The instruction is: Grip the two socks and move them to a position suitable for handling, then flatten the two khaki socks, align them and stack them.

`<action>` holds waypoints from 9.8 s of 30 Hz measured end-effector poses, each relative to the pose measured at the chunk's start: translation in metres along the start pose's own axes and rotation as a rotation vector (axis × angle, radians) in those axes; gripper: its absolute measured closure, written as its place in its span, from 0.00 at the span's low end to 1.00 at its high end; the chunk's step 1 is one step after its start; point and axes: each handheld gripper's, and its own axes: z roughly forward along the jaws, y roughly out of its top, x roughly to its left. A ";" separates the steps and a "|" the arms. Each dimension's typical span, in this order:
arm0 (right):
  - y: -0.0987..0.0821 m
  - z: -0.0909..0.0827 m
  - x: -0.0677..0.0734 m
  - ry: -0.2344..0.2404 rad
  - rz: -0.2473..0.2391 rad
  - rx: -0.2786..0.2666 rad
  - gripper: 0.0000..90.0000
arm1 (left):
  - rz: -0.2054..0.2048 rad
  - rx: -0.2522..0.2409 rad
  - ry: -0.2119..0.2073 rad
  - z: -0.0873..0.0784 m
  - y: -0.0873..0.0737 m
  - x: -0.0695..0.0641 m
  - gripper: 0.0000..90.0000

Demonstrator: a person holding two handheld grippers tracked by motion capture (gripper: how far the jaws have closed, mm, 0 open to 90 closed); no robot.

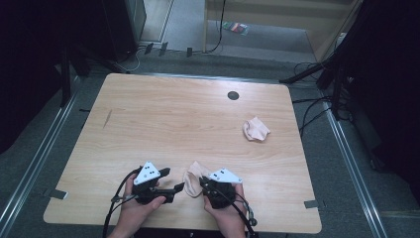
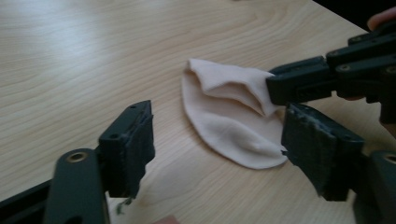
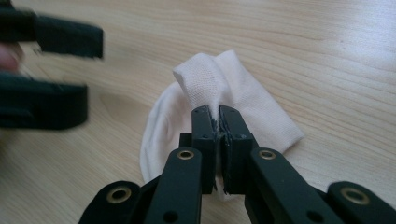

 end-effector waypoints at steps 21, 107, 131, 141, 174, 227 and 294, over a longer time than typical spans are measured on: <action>0.013 -0.021 -0.021 0.031 0.118 -0.085 0.97 | 0.045 0.179 0.064 0.038 0.001 -0.018 0.82; 0.085 0.059 -0.188 -0.428 0.049 0.013 0.48 | -0.189 -0.162 0.198 -0.057 -0.007 0.136 0.35; 0.115 0.021 -0.140 -0.380 0.123 -0.145 0.91 | -0.208 -0.149 0.198 -0.050 -0.014 0.142 0.37; 0.119 0.049 -0.048 -0.211 0.049 -0.118 0.90 | -0.196 -0.143 0.198 -0.049 -0.014 0.140 0.37; 0.080 0.107 -0.010 -0.003 -0.084 0.111 0.81 | -0.176 -0.150 0.195 -0.037 0.003 0.127 0.46; 0.083 0.057 -0.121 -0.059 0.334 -0.022 1.00 | 0.066 0.249 0.237 0.054 0.065 0.121 1.00; 0.061 -0.016 -0.067 -0.030 0.086 -0.058 0.98 | 0.007 0.047 0.080 -0.029 0.036 0.066 1.00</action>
